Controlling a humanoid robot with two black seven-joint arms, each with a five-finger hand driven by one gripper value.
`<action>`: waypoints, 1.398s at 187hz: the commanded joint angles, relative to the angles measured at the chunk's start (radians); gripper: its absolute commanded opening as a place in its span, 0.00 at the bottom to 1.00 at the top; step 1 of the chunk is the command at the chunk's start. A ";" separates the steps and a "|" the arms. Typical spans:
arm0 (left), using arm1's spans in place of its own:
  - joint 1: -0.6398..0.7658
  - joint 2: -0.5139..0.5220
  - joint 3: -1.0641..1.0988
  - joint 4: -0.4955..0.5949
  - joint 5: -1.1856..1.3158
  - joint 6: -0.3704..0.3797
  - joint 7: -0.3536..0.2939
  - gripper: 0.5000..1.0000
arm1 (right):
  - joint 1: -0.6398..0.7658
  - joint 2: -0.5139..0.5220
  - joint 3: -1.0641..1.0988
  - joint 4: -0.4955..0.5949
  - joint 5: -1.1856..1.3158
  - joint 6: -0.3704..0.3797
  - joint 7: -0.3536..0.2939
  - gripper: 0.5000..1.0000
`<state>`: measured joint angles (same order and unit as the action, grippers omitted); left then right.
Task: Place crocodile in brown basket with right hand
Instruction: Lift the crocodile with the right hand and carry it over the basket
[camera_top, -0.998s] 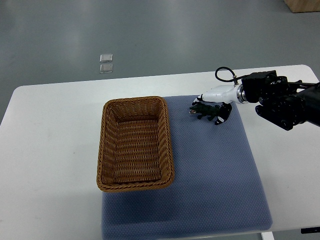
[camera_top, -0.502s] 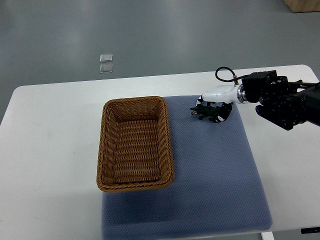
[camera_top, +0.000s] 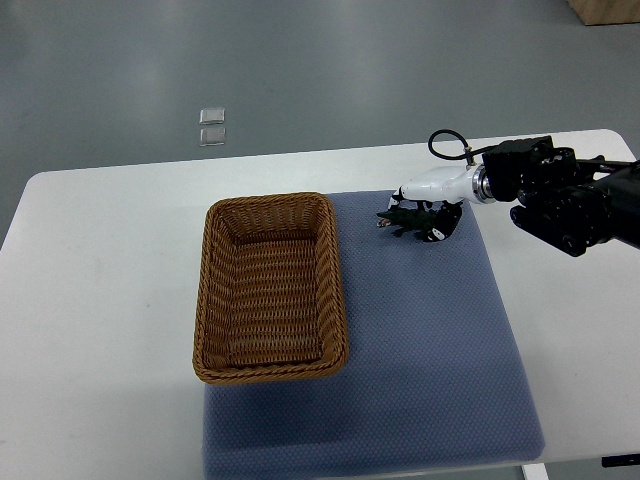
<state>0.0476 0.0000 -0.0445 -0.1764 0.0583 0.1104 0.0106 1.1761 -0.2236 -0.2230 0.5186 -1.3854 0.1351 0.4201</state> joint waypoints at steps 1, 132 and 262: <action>0.000 0.000 0.000 0.000 0.000 0.000 0.000 1.00 | 0.008 0.000 0.002 0.000 0.002 0.000 0.019 0.01; 0.000 0.000 0.002 0.000 0.000 0.000 0.000 1.00 | 0.129 -0.043 0.017 0.009 0.023 0.001 0.174 0.01; 0.000 0.000 0.002 0.000 0.000 0.000 0.000 1.00 | 0.304 0.039 0.007 0.281 -0.001 0.000 0.191 0.03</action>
<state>0.0475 0.0000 -0.0438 -0.1764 0.0583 0.1104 0.0107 1.4693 -0.2179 -0.2106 0.7822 -1.3829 0.1350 0.6110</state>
